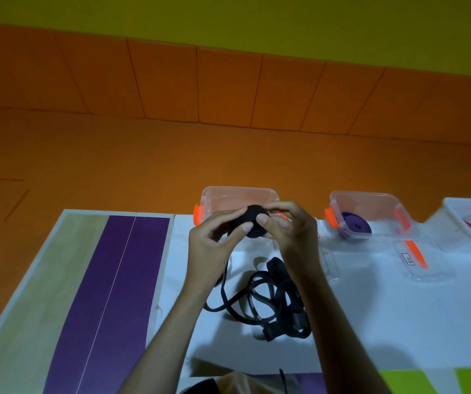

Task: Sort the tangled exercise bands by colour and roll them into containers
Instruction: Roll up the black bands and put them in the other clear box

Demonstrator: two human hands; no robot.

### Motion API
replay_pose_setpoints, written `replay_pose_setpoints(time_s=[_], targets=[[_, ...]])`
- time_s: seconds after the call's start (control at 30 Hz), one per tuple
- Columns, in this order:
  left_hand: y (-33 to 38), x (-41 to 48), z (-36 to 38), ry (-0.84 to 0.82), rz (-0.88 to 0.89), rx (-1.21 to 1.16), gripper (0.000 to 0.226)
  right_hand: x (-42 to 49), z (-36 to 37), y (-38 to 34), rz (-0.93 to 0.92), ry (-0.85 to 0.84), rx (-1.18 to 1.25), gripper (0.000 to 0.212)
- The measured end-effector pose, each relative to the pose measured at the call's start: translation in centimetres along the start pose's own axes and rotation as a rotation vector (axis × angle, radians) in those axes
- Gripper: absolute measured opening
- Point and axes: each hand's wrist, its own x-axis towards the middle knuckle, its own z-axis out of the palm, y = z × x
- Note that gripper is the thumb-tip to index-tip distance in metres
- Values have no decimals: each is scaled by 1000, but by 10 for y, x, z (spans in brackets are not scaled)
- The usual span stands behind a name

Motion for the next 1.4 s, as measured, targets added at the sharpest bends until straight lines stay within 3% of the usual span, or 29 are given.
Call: replay_pose_setpoints(time_s=[0.2,0.43,0.57,0.7,0.83,0.93,1.13,1.3,1.4], targets=[[0,5,-4,-10,-3,33,34,1,-1,5,-20,-26,-38,18],[-2,6,-2,20,67,44,22,-1,-3,2,6,-45,64,15],[0,6,0,37,54,26,20,-1,-8,5,5,-56,-59,20],[-6,2,0,21,27,52,22,-1,-8,3,-20,20,-26,20],[-3,5,-5,-16,76,59,25,-3,-12,4,14,-67,-77,16],[3,0,0,17,49,29,23,-3,-11,3,-22,-27,-137,22],[-3,3,-5,-40,64,70,29,-7,-5,2,19,-10,24,14],[2,0,1,33,1,-9,20,-7,-5,8,-11,33,-14,21],[-3,1,-3,-3,2,12,26,-7,-4,4,16,53,64,22]])
